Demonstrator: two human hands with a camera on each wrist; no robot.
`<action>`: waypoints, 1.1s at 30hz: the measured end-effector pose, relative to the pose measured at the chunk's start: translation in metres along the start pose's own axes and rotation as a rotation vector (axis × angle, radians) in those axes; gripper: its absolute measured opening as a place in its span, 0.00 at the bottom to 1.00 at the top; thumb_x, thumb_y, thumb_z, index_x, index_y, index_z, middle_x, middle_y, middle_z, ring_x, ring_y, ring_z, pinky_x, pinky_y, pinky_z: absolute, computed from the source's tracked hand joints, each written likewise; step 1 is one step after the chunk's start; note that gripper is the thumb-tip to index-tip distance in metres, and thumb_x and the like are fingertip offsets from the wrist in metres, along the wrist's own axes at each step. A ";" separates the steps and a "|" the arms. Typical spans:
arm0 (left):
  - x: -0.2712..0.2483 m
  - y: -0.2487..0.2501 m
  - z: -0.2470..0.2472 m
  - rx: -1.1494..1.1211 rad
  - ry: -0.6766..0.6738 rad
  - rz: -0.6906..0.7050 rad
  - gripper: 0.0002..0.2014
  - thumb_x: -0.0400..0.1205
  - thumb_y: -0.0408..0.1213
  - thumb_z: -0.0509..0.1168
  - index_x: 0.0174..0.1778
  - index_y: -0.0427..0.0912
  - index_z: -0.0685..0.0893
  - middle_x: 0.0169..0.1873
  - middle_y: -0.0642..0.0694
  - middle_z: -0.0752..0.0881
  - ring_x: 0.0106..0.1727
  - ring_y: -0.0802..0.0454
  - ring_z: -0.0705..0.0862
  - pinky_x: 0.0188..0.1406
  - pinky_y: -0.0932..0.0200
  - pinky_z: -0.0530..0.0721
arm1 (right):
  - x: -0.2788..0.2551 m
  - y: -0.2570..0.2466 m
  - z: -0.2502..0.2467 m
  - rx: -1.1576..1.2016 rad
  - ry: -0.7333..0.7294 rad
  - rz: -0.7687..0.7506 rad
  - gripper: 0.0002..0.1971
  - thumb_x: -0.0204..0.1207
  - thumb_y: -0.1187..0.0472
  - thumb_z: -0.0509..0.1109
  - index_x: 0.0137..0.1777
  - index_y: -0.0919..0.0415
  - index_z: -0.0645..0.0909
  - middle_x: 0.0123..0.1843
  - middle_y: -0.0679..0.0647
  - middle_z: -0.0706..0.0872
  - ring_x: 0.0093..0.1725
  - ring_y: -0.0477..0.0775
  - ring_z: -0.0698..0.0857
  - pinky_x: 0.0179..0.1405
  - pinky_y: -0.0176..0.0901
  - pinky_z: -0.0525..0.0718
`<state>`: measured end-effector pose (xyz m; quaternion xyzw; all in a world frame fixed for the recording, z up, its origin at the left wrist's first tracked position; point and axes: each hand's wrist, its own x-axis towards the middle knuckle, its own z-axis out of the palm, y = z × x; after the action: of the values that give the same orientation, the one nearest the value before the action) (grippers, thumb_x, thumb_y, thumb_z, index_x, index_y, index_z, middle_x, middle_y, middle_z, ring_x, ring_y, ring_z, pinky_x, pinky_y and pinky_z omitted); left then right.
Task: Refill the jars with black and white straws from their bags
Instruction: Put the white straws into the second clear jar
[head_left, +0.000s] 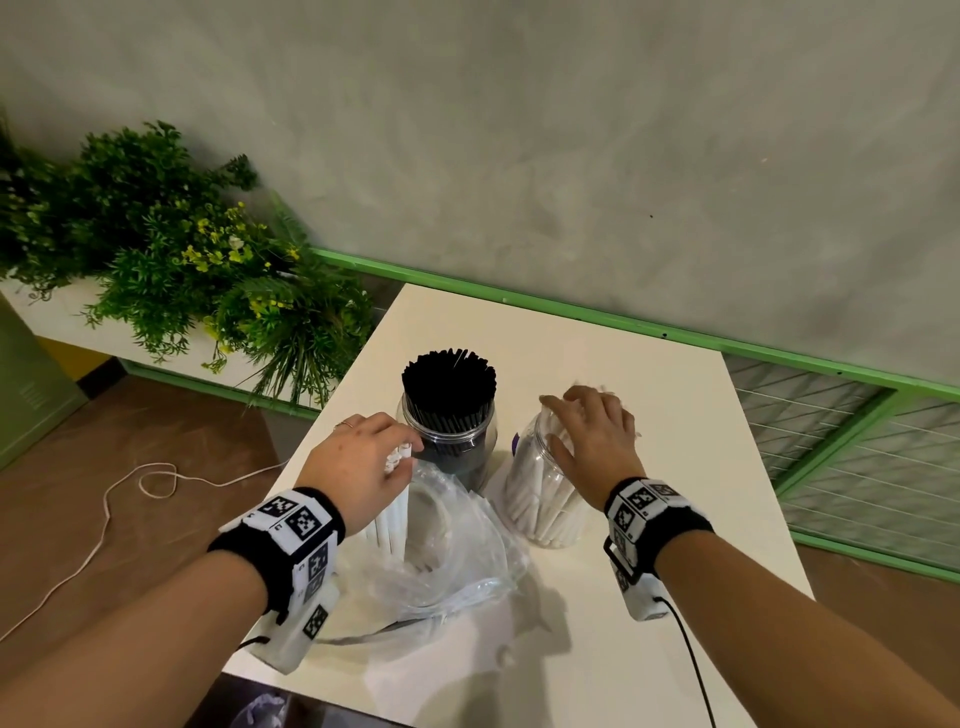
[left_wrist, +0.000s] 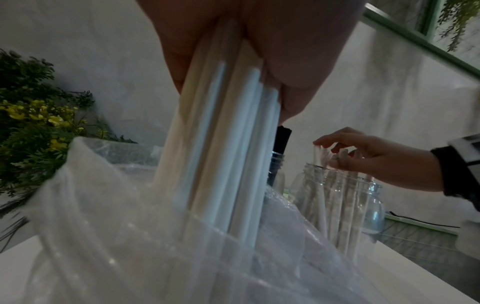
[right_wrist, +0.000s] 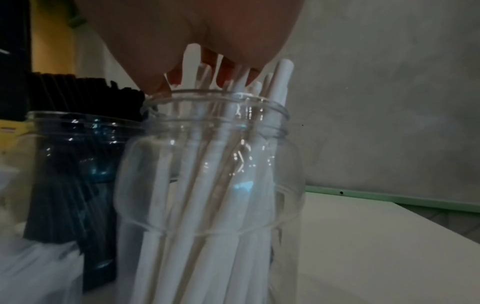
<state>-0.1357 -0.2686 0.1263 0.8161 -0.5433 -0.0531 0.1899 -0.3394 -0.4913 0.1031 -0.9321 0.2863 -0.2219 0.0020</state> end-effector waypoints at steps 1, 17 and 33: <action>0.000 0.000 0.000 0.001 0.002 0.002 0.25 0.73 0.56 0.45 0.52 0.55 0.84 0.50 0.56 0.83 0.51 0.47 0.79 0.54 0.52 0.77 | -0.001 0.000 0.002 -0.010 0.006 -0.008 0.23 0.74 0.55 0.72 0.70 0.50 0.76 0.64 0.55 0.77 0.62 0.60 0.70 0.61 0.61 0.73; -0.002 -0.003 -0.003 0.011 0.003 -0.005 0.24 0.73 0.55 0.46 0.53 0.54 0.84 0.50 0.54 0.84 0.50 0.46 0.80 0.55 0.51 0.76 | -0.009 0.045 -0.006 0.232 0.213 0.186 0.20 0.74 0.74 0.67 0.66 0.64 0.77 0.65 0.64 0.75 0.61 0.67 0.75 0.65 0.58 0.74; -0.005 -0.003 -0.004 0.008 0.005 -0.026 0.25 0.72 0.56 0.45 0.53 0.54 0.84 0.50 0.54 0.83 0.51 0.47 0.79 0.58 0.53 0.74 | 0.041 0.017 0.011 0.160 0.055 0.140 0.12 0.74 0.51 0.74 0.53 0.57 0.87 0.51 0.56 0.85 0.49 0.65 0.79 0.44 0.55 0.82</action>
<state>-0.1343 -0.2623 0.1283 0.8241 -0.5321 -0.0513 0.1874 -0.3136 -0.5294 0.1077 -0.9002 0.3320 -0.2688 0.0840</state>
